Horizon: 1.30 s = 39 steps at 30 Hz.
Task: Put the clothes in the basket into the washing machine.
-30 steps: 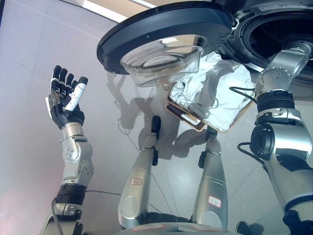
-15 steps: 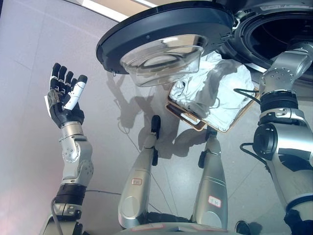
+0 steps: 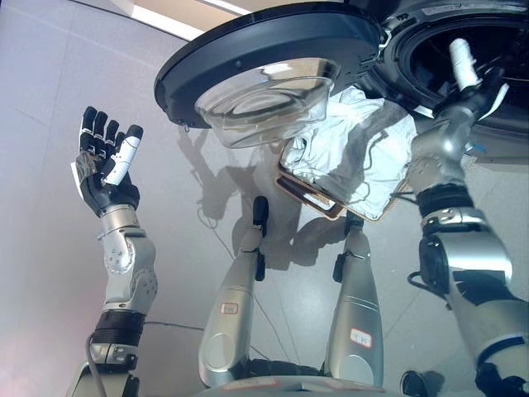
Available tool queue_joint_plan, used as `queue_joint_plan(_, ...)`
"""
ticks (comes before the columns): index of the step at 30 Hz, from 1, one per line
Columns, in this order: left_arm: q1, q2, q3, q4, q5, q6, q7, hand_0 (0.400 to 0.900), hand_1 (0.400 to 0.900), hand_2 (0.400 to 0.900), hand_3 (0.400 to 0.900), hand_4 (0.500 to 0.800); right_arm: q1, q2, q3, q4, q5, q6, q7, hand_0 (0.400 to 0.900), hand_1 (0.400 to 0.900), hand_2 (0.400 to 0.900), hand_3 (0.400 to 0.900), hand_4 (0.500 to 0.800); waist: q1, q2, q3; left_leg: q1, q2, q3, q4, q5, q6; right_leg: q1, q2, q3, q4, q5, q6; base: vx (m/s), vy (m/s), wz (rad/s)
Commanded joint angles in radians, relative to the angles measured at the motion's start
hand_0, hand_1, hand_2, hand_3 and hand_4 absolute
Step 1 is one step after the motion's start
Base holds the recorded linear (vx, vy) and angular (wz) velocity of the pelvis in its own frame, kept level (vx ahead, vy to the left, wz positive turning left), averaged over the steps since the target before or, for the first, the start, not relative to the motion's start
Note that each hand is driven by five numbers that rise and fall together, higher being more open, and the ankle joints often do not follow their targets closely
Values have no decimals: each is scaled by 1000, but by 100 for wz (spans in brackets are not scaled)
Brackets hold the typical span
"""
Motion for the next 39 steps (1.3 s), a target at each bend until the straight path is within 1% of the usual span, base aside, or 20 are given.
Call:
queue_joint_plan(1, 12, 40, 121, -76, 90, -102, 34, 900, 900, 900, 900, 800, 34, -61, 88, -138, -286, 8, -32, 900, 900, 900, 900, 800, -37, 82, -33, -29, -5, -35, -27, -1, 7, 15, 16, 20, 48, -58, -4, 0, 0, 0)
queue_joint_plan(3, 5, 39, 131, -73, 105, -97, 34, 900, 900, 900, 900, 800, 85, -85, 114, -185, -461, 66, -64, 900, 900, 900, 900, 800, -42, 75, -29, -29, -5, -36, -21, -2, 8, 18, 14, 17, 49, -56, -2, -38, -4, 3)
queue_joint_plan(4, -3, 40, 133, -70, 113, -97, 33, 900, 900, 900, 900, 800, 107, -98, 118, -199, -520, 81, -76, 900, 900, 900, 900, 800, -45, 71, -29, -30, -5, -38, -18, -3, 9, 22, 14, 15, 49, -55, -2, -40, -5, 3)
queue_joint_plan(5, -3, 39, 133, -70, 113, -97, 34, 900, 900, 900, 900, 800, 108, -97, 117, -202, -522, 82, -78, 900, 900, 900, 900, 800, -45, 71, -31, -34, -5, -39, -20, 4, 9, 19, 14, 15, 44, -47, -2, 0, 0, 0)
queue_joint_plan(6, -18, 33, 138, -58, 112, -101, 29, 900, 900, 900, 900, 800, 139, -115, 134, -227, -641, 115, -89, 900, 900, 900, 900, 800, -49, 60, -31, -28, -3, -40, -12, -5, 9, 27, 13, 11, 47, -53, -1, 0, 0, 0)
queue_joint_plan(7, -25, 30, 140, -50, 113, -102, 23, 900, 900, 900, 900, 800, 156, -127, 149, -233, -712, 135, -98, 900, 900, 900, 900, 800, -49, 55, -31, -26, -2, -41, -9, -6, 9, 33, 13, 8, 44, -51, 0, 0, 0, 0)
queue_joint_plan(10, -42, 25, 133, -15, 104, -102, 8, 900, 900, 900, 900, 800, 188, -148, 177, -232, -825, 158, -100, 900, 900, 900, 900, 800, -49, 34, -39, -19, 3, -46, -3, -4, 13, 50, 12, 0, 35, -41, 2, 0, -6, -4)
queue_joint_plan(13, -54, 19, 128, 54, 72, -92, -21, 900, 900, 900, 900, 800, 249, -154, 199, -245, -893, 165, -84, 900, 900, 900, 900, 800, -51, 5, -60, 19, 12, -55, -4, -9, 15, 96, 10, -11, 30, -45, 4, 38, -10, 2)
queue_joint_plan(14, -59, 18, 124, 91, 66, -88, -26, 900, 900, 900, 900, 800, 275, -153, 202, -249, -911, 165, -82, 900, 900, 900, 900, 800, -50, -5, -71, 37, 17, -57, -7, -10, 14, 118, 7, -18, 29, -50, 5, 89, -12, 7)
queue_joint_plan(18, -60, 32, 117, 192, 40, -66, -59, 900, 900, 900, 900, 800, 373, -143, 208, -282, -941, 157, -43, 900, 900, 900, 900, 800, -49, -42, -114, 122, 32, -74, -26, -16, 9, 213, 4, -45, 22, -68, 11, 123, -11, 8)
queue_joint_plan(19, -54, 33, 122, 214, 21, -61, -76, 900, 900, 900, 900, 800, 401, -139, 202, -296, -938, 150, -31, 900, 900, 900, 900, 800, -49, -51, -127, 151, 37, -76, -36, -18, 8, 241, 5, -50, 18, -73, 12, 155, -15, 9)
queue_joint_plan(21, -33, 38, 127, 220, 13, -51, -101, 900, 900, 900, 900, 800, 454, -130, 192, -310, -932, 140, -2, 900, 900, 900, 900, 800, -47, -67, -156, 206, 46, -81, -58, -20, 7, 302, 4, -65, 3, -81, 16, 152, -10, 10)
queue_joint_plan(24, 13, 50, 138, 227, 31, -37, -130, 900, 900, 900, 900, 800, 528, -117, 180, -338, -927, 121, 37, 900, 900, 900, 900, 800, -45, -89, -203, 286, 59, -86, -99, -21, 6, 388, 13, -85, -30, -86, 20, 155, -8, 3)
queue_joint_plan(26, 30, 52, 139, 228, 38, -32, -139, 900, 900, 900, 900, 800, 551, -107, 172, -355, -919, 118, 50, 900, 900, 900, 900, 800, -46, -96, -213, 312, 63, -88, -111, -22, 6, 415, 15, -90, -40, -87, 22, 110, 1, 1)
queue_joint_plan(28, 62, 63, 152, 247, 77, -16, -152, 900, 900, 900, 900, 800, 614, -88, 146, -401, -895, 98, 86, 900, 900, 900, 900, 800, -49, -113, -258, 369, 69, -92, -133, -28, 7, 467, 22, -103, -58, -94, 25, 151, -3, -3)
queue_joint_plan(30, 83, 63, 165, 263, 89, -13, -154, 900, 900, 900, 900, 800, 652, -71, 125, -430, -863, 84, 105, 900, 900, 900, 900, 800, -50, -121, -286, 408, 76, -91, -157, -30, 4, 501, 27, -107, -74, -97, 28, 127, -4, -3)
queue_joint_plan(31, 96, 64, 175, 249, 96, -10, -151, 900, 900, 900, 900, 800, 676, -62, 109, -450, -845, 77, 113, 900, 900, 900, 900, 800, -50, -124, -301, 426, 79, -88, -169, -30, 2, 518, 30, -111, -86, -97, 30, 126, -4, -3)
queue_joint_plan(32, 104, 61, 184, 267, 105, -7, -145, 900, 900, 900, 900, 800, 693, -52, 102, -461, -823, 69, 123, 900, 900, 900, 900, 800, -50, -128, -315, 444, 84, -87, -181, -30, 0, 534, 30, -116, -94, -98, 31, 131, -7, -3)
queue_joint_plan(36, 132, 61, 197, 273, 142, 1, -141, 900, 900, 900, 900, 800, 750, -32, 84, -470, -799, 60, 153, 900, 900, 900, 900, 800, -50, -139, -365, 501, 95, -83, -205, -37, -1, 583, 35, -123, -106, -106, 35, 125, -4, -2)
queue_joint_plan(39, 145, 57, 205, 283, 158, 6, -135, 900, 900, 900, 900, 800, 775, -22, 76, -485, -783, 59, 171, 900, 900, 900, 900, 800, -50, -143, -383, 525, 97, -81, -213, -43, 0, 601, 37, -119, -105, -115, 36, 76, 0, 1)
